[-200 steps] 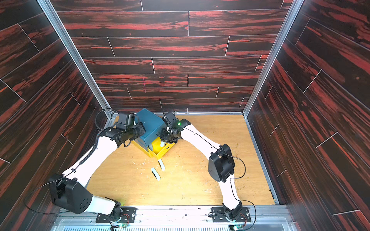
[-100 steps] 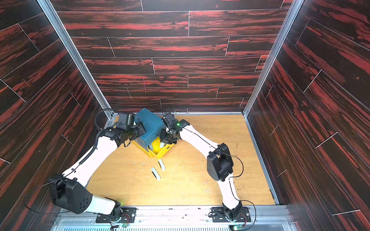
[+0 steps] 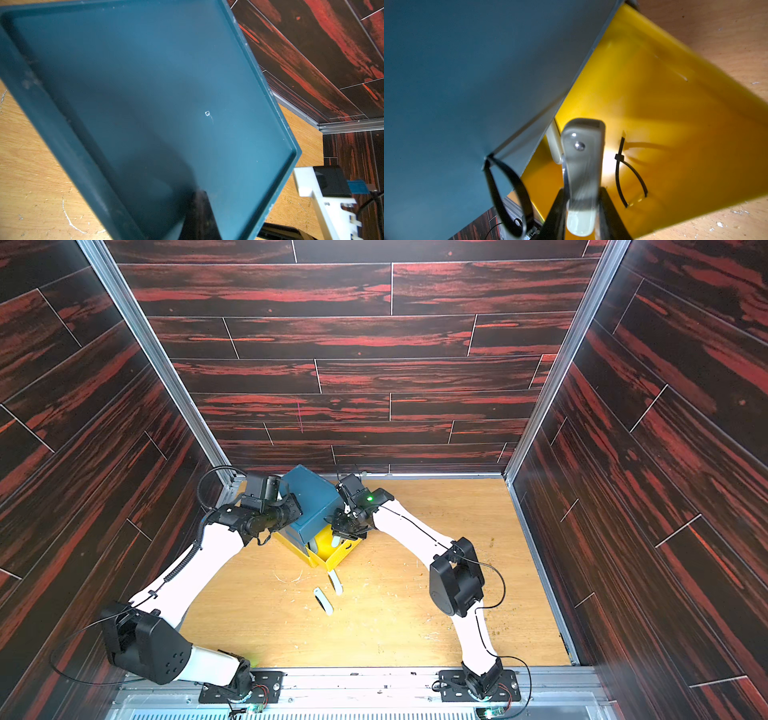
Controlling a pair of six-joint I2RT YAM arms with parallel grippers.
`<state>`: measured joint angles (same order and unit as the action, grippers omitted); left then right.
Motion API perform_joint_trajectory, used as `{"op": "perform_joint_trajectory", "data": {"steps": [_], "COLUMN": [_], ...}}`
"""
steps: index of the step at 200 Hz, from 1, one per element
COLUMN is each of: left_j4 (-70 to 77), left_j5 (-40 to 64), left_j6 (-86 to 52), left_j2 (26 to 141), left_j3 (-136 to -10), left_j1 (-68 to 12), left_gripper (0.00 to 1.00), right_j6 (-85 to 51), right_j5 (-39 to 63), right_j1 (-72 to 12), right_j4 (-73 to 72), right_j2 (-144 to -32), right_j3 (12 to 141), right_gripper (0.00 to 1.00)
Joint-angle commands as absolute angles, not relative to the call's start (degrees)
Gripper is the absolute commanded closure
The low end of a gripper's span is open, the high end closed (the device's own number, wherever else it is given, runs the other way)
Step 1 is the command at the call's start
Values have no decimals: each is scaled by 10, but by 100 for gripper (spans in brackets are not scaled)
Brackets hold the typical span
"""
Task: Place the fruit knives into the drawer by color
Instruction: Place the fruit knife in the drawer.
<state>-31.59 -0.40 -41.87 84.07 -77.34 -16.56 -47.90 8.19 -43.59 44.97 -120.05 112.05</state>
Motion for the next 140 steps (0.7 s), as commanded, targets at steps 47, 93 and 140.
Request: {"op": "perform_joint_trajectory", "data": {"steps": [47, 93, 140], "left_j4": [-360, -360, -359], "left_j5": [0, 0, 1], "left_j6": [-420, -420, -421], "left_j2": [854, 854, 855], "left_j3": [-769, -767, -769], "left_j1": [-163, -163, -163], "left_gripper": [100, 100, 100], "right_j6": [-474, -469, -466], "right_j5": [83, 79, 76], "right_j1": [-438, -438, -440], "right_j4": [460, 467, 473], "right_j2": [-1217, -1218, -1217], "right_j3": [1138, 1147, 1148], "right_gripper": [72, 69, 66]}}
